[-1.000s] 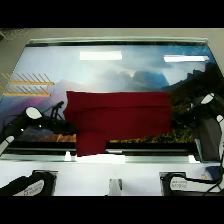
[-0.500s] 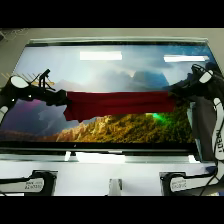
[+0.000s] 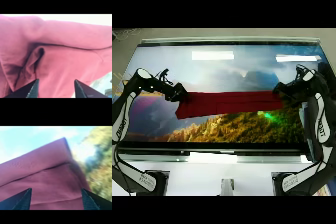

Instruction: Fold the shirts.

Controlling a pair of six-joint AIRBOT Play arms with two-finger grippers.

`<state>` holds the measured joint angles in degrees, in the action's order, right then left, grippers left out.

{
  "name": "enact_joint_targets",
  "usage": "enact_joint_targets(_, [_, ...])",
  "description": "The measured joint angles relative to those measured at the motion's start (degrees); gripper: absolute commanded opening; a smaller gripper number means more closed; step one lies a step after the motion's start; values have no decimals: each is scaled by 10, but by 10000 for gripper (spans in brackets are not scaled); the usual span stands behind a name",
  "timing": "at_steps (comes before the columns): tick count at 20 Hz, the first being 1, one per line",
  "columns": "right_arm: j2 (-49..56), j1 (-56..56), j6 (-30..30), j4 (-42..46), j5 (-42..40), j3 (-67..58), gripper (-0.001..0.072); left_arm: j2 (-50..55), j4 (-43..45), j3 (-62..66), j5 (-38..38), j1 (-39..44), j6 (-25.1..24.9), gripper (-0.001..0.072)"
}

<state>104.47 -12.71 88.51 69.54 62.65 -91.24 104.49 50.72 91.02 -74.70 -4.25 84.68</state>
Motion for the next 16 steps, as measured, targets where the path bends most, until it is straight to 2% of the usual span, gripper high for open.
enact_joint_targets(4, [8, -35, -5, 7, 26, -19, 690, -38, -2, 7, -9, -3, -3, 533])
enact_joint_targets(9, [51, -49, -1, -48, 79, -25, 690, -113, -4, 9, -14, 19, -13, 532])
enact_joint_targets(11, [63, -43, -1, -69, 81, -28, 652, -139, -4, 9, -7, 38, -15, 529])
enact_joint_targets(12, [66, -37, -2, -78, 81, -28, 527, -149, -4, 9, -3, 47, -15, 527])
enact_joint_targets(13, [71, -30, -3, -89, 80, -27, 290, -158, -4, 9, 2, 58, -15, 497])
enact_joint_targets(14, [75, -23, -3, -88, 78, -26, 61, -165, -5, 9, 8, 67, -15, 421])
enact_joint_targets(15, [77, -17, -2, -86, 75, -25, 31, -169, -5, 9, 12, 78, -15, 287])
enact_joint_targets(16, [75, -12, -1, -88, 72, -25, 30, -171, -5, 9, 16, 87, -15, 134])
